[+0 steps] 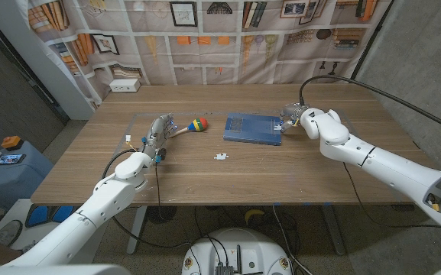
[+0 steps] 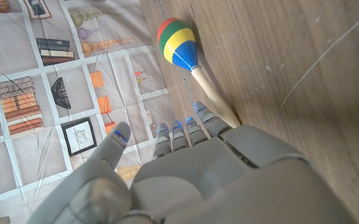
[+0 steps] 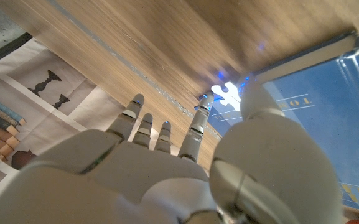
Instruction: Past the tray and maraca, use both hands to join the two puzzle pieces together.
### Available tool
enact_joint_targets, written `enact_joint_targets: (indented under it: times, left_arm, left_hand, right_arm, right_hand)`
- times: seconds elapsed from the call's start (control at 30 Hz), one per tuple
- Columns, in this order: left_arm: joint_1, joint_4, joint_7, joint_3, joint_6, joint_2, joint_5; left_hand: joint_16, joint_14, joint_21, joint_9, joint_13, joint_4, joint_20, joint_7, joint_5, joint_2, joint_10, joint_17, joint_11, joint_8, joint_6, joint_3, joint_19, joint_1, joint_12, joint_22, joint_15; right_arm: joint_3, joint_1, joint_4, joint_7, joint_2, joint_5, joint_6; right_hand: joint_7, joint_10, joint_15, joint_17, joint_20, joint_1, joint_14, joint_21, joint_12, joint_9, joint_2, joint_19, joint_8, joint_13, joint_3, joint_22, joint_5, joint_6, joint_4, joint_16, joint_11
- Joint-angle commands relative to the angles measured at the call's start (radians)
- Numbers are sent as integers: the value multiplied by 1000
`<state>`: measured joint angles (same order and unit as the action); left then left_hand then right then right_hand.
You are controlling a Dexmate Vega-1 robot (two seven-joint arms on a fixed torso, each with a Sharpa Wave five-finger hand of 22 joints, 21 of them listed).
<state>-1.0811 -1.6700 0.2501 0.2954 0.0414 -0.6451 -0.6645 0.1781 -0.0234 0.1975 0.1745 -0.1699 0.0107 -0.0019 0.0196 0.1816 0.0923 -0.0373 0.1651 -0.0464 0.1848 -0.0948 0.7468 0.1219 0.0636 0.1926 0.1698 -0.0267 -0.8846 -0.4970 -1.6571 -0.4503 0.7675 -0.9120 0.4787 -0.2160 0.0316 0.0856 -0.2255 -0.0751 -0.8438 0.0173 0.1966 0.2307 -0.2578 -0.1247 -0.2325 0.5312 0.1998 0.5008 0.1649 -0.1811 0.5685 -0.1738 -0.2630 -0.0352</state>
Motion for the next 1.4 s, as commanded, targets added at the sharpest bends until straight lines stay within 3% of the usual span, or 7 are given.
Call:
enact_joint_targets:
  times: [0.03, 1.4]
  left_arm:
    - [-8, -5, 3, -1, -1, -3, -3]
    - [-6, -4, 1, 3, -18, -9, -9]
  left_hand:
    - [-1, -4, -2, 2, -6, 1, -1, 2, 3, 74, -5, 3, 0, -1, -9, 7, 6, -11, -1, 3, -4]
    - [-1, -6, -2, 2, -6, 4, -2, 2, 3, 73, -6, 4, 0, -2, -9, 10, 7, -15, -1, 3, -4]
  right_arm:
    - [-2, -5, 8, 28, -12, -11, 16]
    - [-9, -13, 5, 64, -14, -28, 34]
  right_hand:
    - [-1, 19, -7, -4, 8, -17, -14, 10, 6, -4, -1, -15, 15, 1, -5, 3, 1, 24, 1, -10, -3]
    - [-5, 116, -47, -3, 36, -61, -77, 10, 13, 3, 15, -77, 63, -3, -12, 3, 1, 150, 5, -26, -24]
